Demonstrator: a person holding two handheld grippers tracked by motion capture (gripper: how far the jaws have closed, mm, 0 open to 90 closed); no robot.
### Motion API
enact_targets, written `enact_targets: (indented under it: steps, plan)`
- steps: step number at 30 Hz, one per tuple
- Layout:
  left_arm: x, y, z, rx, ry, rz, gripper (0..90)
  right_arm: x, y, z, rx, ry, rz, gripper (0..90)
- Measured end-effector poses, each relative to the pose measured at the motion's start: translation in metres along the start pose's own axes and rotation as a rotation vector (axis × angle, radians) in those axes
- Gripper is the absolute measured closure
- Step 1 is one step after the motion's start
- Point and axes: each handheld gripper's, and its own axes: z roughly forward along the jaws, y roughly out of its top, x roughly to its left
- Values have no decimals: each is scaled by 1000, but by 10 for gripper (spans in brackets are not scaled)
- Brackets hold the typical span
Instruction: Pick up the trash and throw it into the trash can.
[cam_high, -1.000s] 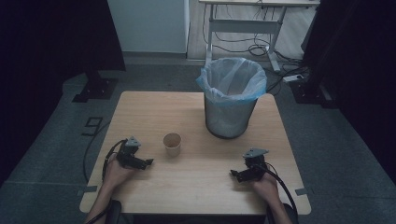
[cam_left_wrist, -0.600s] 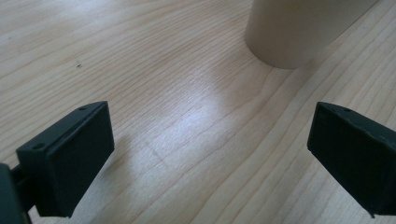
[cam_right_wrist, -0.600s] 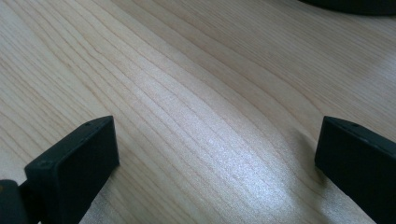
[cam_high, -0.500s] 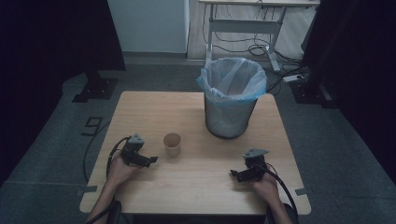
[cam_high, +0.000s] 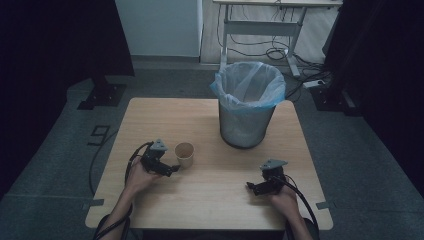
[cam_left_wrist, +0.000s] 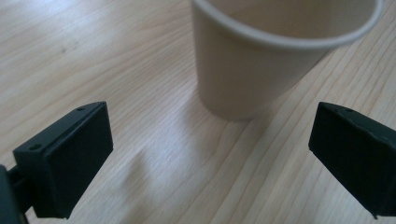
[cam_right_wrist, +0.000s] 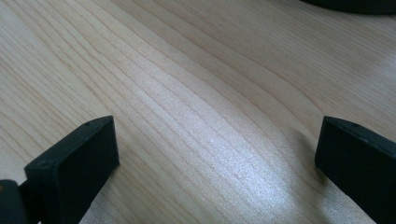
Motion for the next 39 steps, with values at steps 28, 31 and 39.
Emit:
enact_targets:
  steps: [28,31,39]
  plan:
    - [-15,40,25,-15,-12,35,176,0,0,0,1,-1,0,0]
    - [-16,42,25,-13,-19,47,205,1,0,0,0,0,2,0]
    - [-20,60,17,-24,-36,69,214,1,0,0,0,0,1,0]
